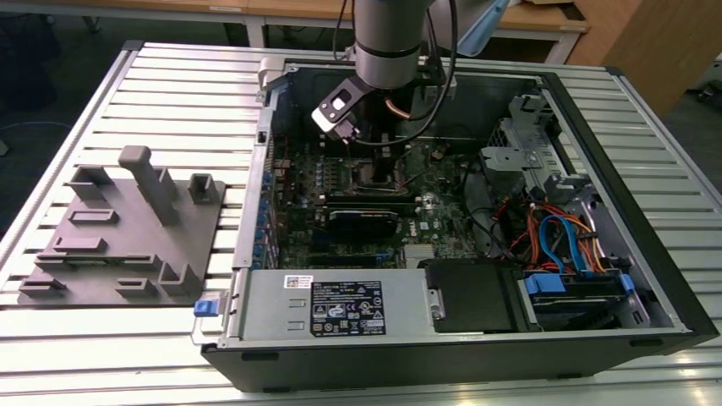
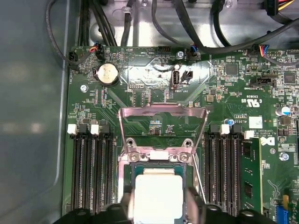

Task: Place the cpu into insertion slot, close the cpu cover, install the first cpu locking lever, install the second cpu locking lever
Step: 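Place the cpu into insertion slot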

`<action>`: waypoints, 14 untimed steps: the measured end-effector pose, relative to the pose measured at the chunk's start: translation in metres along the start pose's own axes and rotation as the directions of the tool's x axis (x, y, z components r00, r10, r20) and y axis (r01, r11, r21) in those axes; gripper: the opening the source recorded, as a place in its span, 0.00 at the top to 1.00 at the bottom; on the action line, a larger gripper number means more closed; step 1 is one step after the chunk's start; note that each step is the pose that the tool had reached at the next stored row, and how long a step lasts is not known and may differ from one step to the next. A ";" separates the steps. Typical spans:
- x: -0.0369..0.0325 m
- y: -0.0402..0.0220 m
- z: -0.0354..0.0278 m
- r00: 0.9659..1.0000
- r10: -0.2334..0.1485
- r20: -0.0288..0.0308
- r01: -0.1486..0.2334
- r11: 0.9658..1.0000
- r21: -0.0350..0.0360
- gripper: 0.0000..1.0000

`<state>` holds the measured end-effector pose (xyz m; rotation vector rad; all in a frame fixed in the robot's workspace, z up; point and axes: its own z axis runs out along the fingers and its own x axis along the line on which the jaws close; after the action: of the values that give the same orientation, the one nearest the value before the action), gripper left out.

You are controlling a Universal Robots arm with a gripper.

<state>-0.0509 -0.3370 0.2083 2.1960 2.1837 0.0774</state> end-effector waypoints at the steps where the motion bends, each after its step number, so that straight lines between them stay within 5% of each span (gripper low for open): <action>1: 0.0000 0.0000 0.0000 1.000 0.000 0.000 0.000 1.000 0.000 0.47; 11: 0.0000 0.0000 -0.0001 1.000 0.000 0.000 0.000 1.000 0.001 0.88; 14: 0.0000 0.0000 -0.0001 1.000 0.000 0.000 0.000 1.000 0.001 0.90</action>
<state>-0.0509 -0.3370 0.2084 2.1966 2.1843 0.0756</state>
